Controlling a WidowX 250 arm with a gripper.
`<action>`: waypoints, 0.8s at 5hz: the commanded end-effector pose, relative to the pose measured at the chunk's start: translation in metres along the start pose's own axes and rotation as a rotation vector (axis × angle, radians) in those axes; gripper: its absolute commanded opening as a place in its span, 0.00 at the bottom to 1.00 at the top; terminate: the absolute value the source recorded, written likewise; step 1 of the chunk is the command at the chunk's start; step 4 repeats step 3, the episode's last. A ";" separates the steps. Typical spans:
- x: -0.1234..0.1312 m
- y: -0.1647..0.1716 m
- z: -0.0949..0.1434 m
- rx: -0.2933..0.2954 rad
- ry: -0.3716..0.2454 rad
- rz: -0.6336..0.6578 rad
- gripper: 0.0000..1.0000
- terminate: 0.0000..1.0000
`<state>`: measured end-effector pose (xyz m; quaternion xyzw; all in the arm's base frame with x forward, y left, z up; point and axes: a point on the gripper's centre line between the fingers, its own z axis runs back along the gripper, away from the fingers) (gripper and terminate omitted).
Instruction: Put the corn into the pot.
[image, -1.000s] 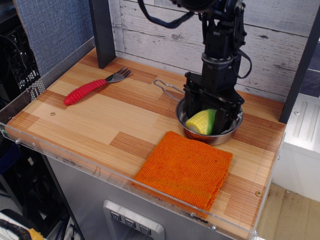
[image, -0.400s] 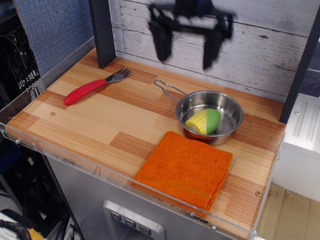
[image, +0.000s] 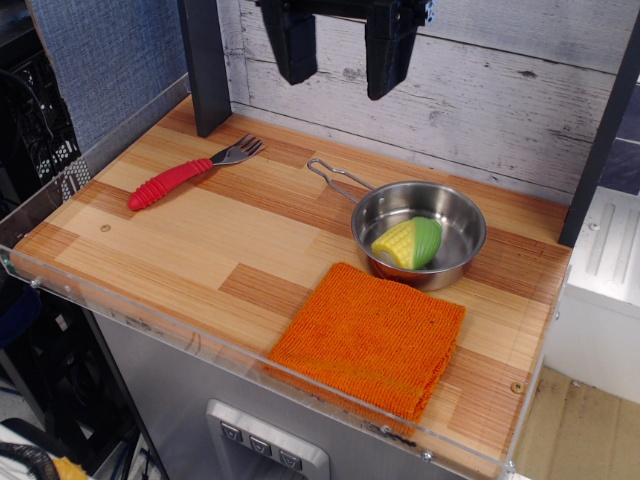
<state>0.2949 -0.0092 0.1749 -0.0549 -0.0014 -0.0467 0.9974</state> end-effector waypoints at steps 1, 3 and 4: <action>0.005 -0.003 0.014 0.051 -0.070 -0.185 1.00 0.00; 0.005 -0.003 0.014 0.051 -0.070 -0.185 1.00 1.00; 0.005 -0.003 0.014 0.051 -0.070 -0.185 1.00 1.00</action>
